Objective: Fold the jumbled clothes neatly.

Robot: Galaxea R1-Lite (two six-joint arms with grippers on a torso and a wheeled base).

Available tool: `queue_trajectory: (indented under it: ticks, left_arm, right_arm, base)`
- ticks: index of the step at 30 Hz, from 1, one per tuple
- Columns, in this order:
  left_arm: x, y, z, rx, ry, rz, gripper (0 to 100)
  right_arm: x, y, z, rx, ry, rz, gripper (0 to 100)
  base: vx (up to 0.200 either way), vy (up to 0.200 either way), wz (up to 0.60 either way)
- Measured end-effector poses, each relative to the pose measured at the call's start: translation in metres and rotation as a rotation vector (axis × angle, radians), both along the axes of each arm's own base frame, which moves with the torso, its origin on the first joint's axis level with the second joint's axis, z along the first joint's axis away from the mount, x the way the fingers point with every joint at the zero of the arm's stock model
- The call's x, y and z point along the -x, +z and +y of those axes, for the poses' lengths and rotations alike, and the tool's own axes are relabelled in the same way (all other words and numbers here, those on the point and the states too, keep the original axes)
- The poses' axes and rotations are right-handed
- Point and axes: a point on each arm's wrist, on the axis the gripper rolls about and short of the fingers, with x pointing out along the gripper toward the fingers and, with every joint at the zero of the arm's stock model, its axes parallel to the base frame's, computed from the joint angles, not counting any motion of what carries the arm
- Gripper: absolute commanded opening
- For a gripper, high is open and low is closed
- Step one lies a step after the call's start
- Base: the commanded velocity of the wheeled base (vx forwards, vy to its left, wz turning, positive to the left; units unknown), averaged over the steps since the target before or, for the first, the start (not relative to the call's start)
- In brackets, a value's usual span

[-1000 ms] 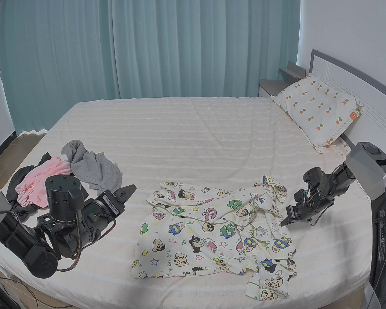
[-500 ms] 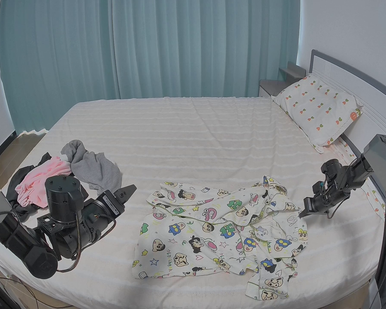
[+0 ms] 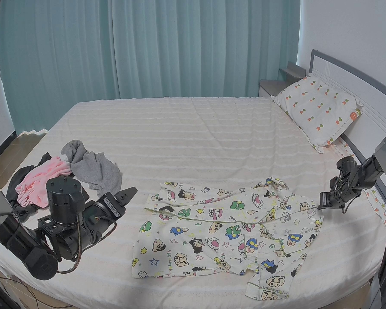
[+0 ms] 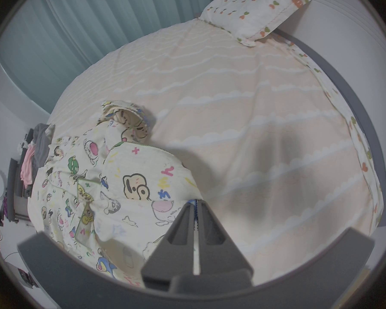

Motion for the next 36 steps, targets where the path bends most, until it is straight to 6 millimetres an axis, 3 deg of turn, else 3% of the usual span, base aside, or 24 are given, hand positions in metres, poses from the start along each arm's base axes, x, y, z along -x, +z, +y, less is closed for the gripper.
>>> queue_trajectory:
  ticks: [16, 17, 28, 36]
  left_arm:
    - [0.009, -0.009, -0.007, -0.026, -0.049, 0.038, 100]
    - [0.010, -0.010, -0.008, -0.032, -0.054, 0.043, 100]
    - [0.022, -0.029, -0.010, -0.102, -0.096, 0.120, 100]
    - [0.034, -0.039, -0.015, -0.126, -0.140, 0.171, 100]
  right_arm:
    - [-0.008, -0.004, -0.021, 0.042, -0.111, -0.094, 0]
    - [-0.009, -0.004, -0.021, 0.043, -0.113, -0.098, 100]
    - [0.004, 0.004, -0.021, -0.045, -0.100, -0.119, 100]
    - [0.049, 0.023, -0.003, -0.181, -0.041, -0.108, 100]
  base:
    - [0.000, 0.000, 0.00]
    - [0.000, 0.000, 0.00]
    - [0.000, 0.000, 0.00]
    - [-0.125, 0.000, 0.00]
